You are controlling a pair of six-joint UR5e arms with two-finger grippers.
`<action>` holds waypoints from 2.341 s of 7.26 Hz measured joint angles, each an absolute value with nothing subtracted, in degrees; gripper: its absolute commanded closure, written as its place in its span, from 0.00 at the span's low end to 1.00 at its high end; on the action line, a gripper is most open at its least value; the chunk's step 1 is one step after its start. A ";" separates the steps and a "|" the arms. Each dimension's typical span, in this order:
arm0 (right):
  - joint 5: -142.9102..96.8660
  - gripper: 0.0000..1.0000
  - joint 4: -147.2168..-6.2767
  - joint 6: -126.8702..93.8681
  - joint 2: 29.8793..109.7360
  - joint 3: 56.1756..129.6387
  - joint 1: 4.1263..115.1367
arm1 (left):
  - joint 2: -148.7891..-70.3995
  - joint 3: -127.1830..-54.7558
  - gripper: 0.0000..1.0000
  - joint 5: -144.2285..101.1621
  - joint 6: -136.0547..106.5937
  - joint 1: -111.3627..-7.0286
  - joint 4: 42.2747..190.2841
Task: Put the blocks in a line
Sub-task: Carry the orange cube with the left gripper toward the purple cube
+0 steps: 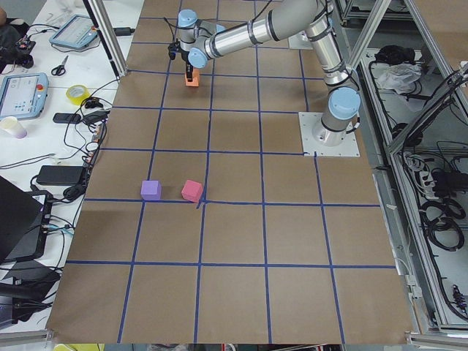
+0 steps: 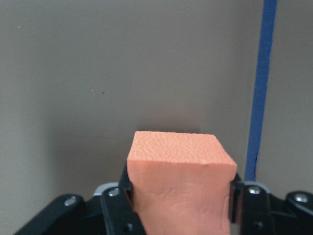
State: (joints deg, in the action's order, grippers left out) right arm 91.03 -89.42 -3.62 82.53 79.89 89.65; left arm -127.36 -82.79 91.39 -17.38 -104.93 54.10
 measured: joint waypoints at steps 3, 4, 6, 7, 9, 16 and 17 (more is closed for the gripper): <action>91.06 0.00 -89.47 -3.77 82.53 79.94 89.65 | -126.39 -81.86 1.00 94.76 -17.07 -98.58 53.81; 91.06 0.00 -89.47 -3.78 82.53 80.00 89.69 | -126.62 -81.62 1.00 94.69 -15.61 -93.90 53.90; 91.04 0.00 -89.47 -3.84 82.53 80.06 89.70 | -126.68 -80.81 1.00 92.69 -8.91 -87.99 54.01; 91.00 0.00 -89.47 -3.85 82.53 80.06 89.69 | -126.84 -80.31 1.00 91.95 -5.68 -85.76 54.07; 90.99 0.00 -89.47 -3.86 82.53 80.10 89.68 | -127.04 -79.86 1.00 91.86 7.11 -77.67 55.87; 91.01 0.00 -89.47 -3.86 82.53 80.07 89.65 | -127.02 -74.20 1.00 94.65 23.78 -59.93 64.17; 91.00 0.00 -89.47 -3.87 82.53 80.07 89.65 | -127.77 -73.18 1.00 94.73 24.11 -59.57 64.53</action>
State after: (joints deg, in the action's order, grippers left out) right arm 91.00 -89.47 -3.87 82.53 80.07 89.65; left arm -127.77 -73.18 94.73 24.11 -59.57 64.53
